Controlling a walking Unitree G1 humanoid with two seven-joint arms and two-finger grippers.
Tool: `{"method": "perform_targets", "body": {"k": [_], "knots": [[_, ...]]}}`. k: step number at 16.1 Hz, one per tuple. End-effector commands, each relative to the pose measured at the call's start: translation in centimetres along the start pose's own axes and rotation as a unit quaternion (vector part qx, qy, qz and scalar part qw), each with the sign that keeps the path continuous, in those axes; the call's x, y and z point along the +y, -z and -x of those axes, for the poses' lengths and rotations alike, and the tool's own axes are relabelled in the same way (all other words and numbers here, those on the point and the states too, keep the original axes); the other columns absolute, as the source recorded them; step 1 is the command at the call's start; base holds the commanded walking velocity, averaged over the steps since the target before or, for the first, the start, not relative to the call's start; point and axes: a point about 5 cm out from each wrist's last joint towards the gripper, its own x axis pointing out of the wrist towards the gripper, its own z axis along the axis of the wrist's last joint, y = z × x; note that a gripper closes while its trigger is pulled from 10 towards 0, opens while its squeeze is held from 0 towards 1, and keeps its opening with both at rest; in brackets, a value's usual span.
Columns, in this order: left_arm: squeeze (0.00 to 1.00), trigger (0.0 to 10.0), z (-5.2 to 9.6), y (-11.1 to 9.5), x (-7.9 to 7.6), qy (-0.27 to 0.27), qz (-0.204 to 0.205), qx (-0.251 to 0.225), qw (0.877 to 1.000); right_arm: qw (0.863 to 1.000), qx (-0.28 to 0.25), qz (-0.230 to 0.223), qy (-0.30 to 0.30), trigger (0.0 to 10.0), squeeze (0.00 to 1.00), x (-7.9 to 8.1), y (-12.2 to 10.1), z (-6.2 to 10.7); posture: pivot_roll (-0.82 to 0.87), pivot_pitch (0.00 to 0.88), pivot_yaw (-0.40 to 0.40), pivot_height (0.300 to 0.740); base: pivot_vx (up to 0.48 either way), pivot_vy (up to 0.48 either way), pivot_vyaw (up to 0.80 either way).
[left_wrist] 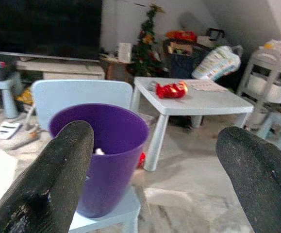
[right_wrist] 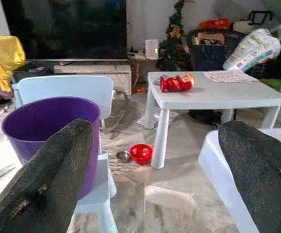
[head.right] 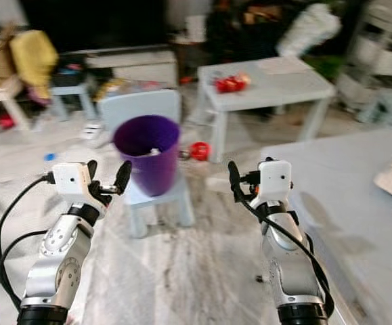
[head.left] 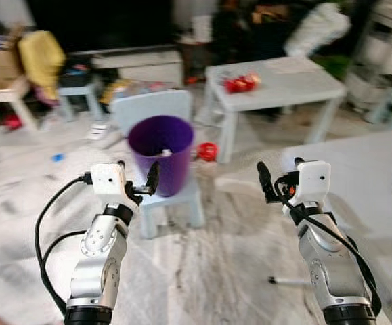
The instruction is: Picking trash to rubbish bin
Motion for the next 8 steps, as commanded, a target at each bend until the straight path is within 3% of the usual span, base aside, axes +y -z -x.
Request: {"method": "perform_targets", "body": {"k": [1, 8], "knots": [[0.0, 10.0, -0.13, -0.14, 0.12, 0.001, -0.003, 0.0, 1.0, 1.0, -0.006, -0.001, -0.003, 10.0, 0.0, 0.2, -0.31, -0.23, -0.01, 0.0, 0.004, 0.74, 0.0, 0.0, -0.8], [0.0, 10.0, -0.3, -0.17, -0.01, 0.008, -0.001, -0.001, 1.0, 1.0, -0.008, -0.001, -0.003, 10.0, 0.0, 0.21, -0.4, -0.38, -0.01, 0.0, 0.004, 0.74, 0.0, 0.0, -0.8]]}}
